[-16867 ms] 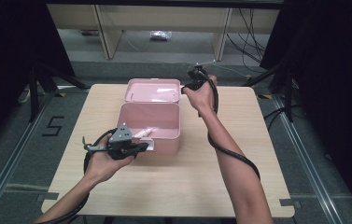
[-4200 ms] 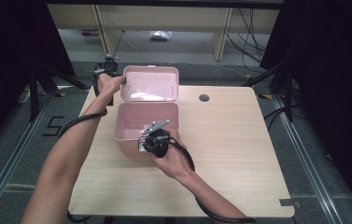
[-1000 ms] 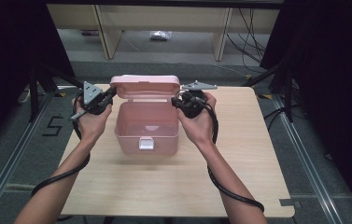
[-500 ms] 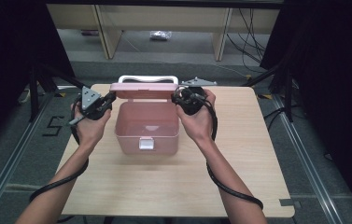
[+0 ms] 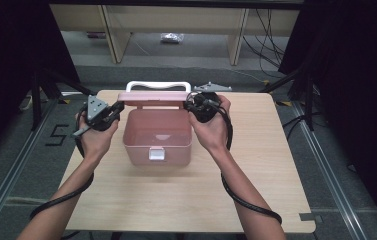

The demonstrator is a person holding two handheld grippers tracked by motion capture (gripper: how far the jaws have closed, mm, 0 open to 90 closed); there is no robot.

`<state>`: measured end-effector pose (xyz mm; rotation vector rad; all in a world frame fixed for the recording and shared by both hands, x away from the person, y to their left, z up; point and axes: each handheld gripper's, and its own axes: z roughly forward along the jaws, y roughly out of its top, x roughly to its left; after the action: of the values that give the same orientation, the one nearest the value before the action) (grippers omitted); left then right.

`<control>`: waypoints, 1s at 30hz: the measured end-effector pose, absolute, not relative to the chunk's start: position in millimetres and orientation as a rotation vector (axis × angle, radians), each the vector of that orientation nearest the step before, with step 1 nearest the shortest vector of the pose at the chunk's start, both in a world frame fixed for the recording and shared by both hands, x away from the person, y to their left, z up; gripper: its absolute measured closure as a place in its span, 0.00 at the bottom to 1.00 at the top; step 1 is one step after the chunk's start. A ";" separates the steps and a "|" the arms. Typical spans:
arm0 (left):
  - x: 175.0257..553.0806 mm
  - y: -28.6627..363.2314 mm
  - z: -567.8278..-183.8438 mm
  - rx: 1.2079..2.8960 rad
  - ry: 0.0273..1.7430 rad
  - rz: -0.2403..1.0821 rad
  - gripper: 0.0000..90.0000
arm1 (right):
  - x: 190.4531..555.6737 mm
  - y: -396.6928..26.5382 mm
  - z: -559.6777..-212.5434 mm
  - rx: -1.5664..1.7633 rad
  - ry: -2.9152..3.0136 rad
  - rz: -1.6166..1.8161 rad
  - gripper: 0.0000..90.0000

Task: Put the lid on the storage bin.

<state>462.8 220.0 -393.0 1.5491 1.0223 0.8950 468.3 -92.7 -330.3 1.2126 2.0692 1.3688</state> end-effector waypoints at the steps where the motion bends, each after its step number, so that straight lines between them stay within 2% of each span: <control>1: 462.4 220.2 -393.3 1.551 1.021 0.897 0.92 | 468.6 -92.9 -330.7 1.205 2.068 1.366 1.00; 5: 458.2 224.2 -395.7 1.557 1.024 0.908 0.85 | 467.8 -93.1 -331.2 1.193 2.074 1.370 1.00; 14: 422.3 233.4 -394.9 1.586 0.994 0.882 0.61 | 461.4 -93.8 -335.0 1.199 2.097 1.355 1.00; 30: 380.2 235.1 -404.8 1.630 0.998 0.764 0.59 | 436.0 -98.7 -353.5 1.179 2.173 1.321 1.00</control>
<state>380.2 235.1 -404.8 1.6300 0.9981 0.7644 436.0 -98.7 -353.5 1.1792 2.1730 1.3207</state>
